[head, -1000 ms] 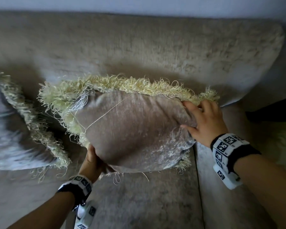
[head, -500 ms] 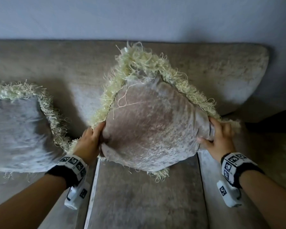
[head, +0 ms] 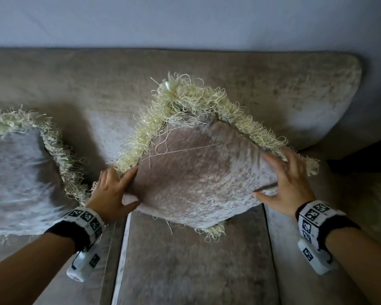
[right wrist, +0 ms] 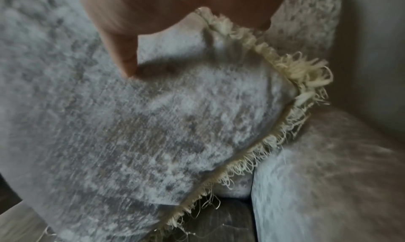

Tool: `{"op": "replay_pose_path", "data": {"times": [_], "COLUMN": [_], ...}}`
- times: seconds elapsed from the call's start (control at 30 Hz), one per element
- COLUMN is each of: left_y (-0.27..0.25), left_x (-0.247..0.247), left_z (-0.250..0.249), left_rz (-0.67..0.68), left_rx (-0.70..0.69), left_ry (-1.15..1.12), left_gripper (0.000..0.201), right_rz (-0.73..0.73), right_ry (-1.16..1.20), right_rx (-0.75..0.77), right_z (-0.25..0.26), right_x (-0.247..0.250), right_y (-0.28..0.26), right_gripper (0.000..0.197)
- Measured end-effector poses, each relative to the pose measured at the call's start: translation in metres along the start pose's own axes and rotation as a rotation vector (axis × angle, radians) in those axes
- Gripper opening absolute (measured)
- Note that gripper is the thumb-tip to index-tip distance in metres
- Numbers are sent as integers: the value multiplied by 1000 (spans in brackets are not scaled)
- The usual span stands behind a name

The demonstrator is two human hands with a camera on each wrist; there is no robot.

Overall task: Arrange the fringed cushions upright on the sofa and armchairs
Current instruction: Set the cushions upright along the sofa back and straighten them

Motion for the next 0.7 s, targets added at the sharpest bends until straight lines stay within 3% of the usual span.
{"op": "replay_pose_path", "data": {"times": [0.1,0.2,0.33,0.53,0.7], "left_y": [13,23,27,12,7], "left_x": [-11,-25,-30,-9,23], "left_z": [-5,-11,-10,-7,-12], "left_rz": [113,109,160,100,37], "left_rx": [103,149,149,7,-99], "left_ry": [-115,-140,-173,-294,-301], "left_gripper": [120,130,114,79,77], "right_rz": [171,126,131,20,-69], "right_ry": [102,101,96,169,228], "right_rx": [-87,-126,-153,-41,5], "right_z": [5,4,2,8,16], "right_x": [-6,-18,-32,-22,3], "right_y": [13,19,15,6,4], "right_gripper": [110,111,99,78,78]}}
Point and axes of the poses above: each hand's wrist, its own y-axis towards the middle knuckle, its own x-axis out of the back of the hand, z = x × y, the point moved 2 cm from there along y, towards the middle knuckle, and after that the axes turned 2 degrees about x, right-handed, at the moved point
